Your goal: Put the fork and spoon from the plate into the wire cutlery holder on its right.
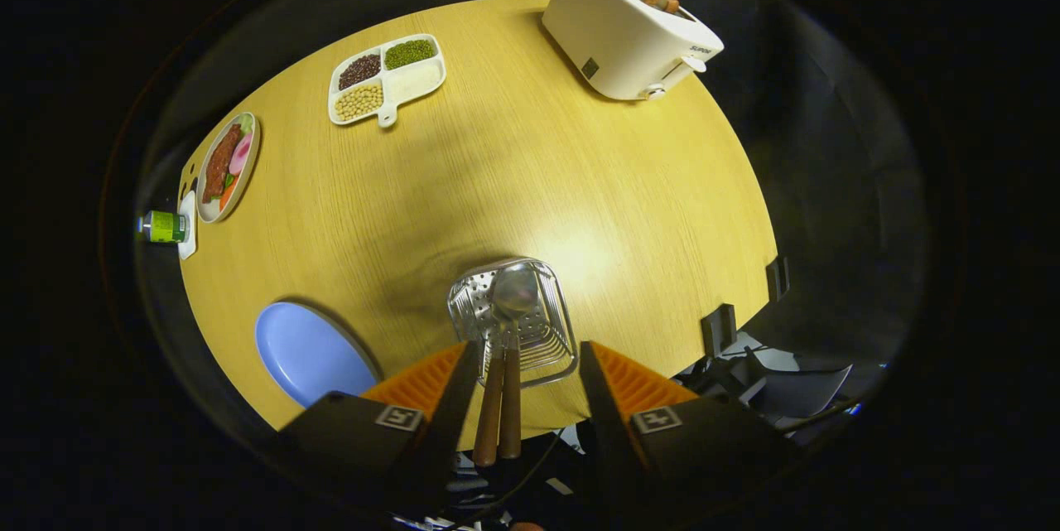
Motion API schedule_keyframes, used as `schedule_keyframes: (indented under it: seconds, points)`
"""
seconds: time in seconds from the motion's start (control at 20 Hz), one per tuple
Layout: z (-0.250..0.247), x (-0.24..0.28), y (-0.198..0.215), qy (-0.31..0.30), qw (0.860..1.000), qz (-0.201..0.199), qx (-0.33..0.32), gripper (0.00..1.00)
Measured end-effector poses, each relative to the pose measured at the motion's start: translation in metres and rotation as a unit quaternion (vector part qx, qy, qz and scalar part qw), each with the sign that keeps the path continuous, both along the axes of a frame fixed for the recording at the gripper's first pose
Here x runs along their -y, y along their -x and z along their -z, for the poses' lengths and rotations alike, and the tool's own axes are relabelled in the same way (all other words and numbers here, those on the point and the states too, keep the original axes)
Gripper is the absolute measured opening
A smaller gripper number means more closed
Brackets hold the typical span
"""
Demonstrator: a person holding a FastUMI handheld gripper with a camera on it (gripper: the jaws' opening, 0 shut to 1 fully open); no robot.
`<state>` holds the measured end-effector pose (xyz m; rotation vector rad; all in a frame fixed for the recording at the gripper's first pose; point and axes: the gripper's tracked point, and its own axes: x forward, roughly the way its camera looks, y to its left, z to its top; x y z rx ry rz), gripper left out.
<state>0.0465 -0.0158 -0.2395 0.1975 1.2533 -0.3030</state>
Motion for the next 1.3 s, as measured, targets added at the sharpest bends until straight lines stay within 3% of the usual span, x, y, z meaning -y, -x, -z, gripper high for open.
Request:
schedule_keyframes:
  seconds: [0.1,0.4,0.55,0.75,1.0,1.15,1.3]
  points:
    - [-0.011,-0.001,0.007,0.006,1.0,0.0,0.012,1.0]
    - [-0.053,-0.019,0.014,0.026,0.995,-0.007,0.092,0.99]
    - [-0.087,-0.026,0.009,0.048,0.984,-0.02,0.171,0.99]
    - [-0.153,-0.032,0.004,0.097,0.947,-0.059,0.302,0.98]
    - [-0.23,-0.032,0.005,0.146,0.879,-0.106,0.441,0.98]
    - [-0.259,-0.03,0.015,0.157,0.844,-0.125,0.498,0.98]
    - [-0.26,-0.018,0.029,0.166,0.823,-0.142,0.524,0.98]
